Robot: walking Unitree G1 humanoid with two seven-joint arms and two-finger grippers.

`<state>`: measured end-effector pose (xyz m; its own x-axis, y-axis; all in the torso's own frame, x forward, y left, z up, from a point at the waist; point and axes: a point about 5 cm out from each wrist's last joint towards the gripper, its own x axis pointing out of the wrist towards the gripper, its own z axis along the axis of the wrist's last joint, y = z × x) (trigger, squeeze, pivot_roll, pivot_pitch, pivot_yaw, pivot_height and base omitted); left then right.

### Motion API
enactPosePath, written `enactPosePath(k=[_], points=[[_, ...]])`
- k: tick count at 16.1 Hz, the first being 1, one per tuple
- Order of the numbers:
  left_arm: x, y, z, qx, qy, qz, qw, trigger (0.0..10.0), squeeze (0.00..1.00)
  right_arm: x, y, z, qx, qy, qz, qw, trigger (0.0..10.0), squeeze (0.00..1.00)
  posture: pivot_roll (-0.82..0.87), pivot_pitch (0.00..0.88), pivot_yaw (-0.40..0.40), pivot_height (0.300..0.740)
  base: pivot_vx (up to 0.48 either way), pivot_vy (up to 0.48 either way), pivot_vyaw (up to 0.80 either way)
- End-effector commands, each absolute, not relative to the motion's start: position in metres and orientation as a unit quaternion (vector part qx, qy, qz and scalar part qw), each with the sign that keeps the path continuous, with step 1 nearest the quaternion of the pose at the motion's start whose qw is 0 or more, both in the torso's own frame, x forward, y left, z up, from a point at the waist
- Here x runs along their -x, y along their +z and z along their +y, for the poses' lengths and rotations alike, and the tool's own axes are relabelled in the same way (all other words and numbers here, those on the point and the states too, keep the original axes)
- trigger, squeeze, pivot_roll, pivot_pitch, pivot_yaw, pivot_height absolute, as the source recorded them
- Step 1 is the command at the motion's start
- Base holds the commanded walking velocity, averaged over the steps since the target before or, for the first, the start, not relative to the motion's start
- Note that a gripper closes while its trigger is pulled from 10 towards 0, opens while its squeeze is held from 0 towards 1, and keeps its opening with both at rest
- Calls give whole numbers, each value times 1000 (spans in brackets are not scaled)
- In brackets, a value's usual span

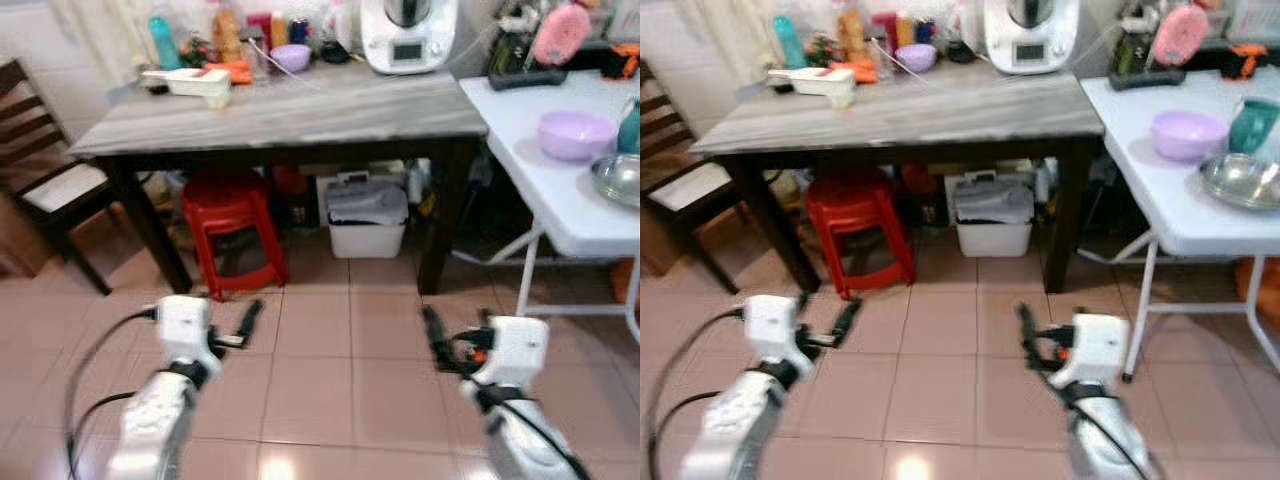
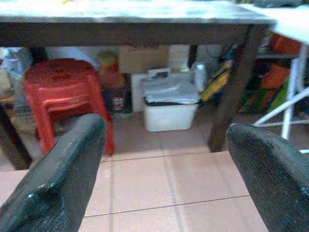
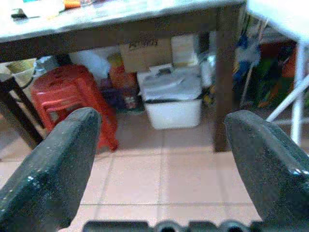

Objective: Setting the table

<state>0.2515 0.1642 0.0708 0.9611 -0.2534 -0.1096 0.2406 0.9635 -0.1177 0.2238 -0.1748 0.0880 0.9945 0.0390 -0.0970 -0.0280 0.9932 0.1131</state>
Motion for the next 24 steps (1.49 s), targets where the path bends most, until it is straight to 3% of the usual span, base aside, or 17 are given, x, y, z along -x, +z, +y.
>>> enactPosePath(k=[1, 5, 12, 24], points=[[-253, 75, 175, 38, -113, 58, 991, 10000, 0, -226, 92, -166, -69, 29, 40, 996, 10000, 0, -16, 0, 105, 740, 0, -442, 469], [-252, 75, 174, 38, -115, 59, 991, 10000, 0, -225, 91, -165, -72, 27, 42, 996, 10000, 0, -14, 0, 106, 740, 0, -437, 119], [-252, 81, 169, 63, -145, 44, 986, 10000, 0, -225, 88, -166, -75, 24, 45, 996, 10000, 0, -14, 0, 108, 740, 0, 0, 0], [-254, 81, 169, 66, -140, 34, 987, 10000, 0, -229, 96, -166, -73, 27, 25, 997, 10000, 0, -15, 0, 102, 740, 273, 0, 0]])
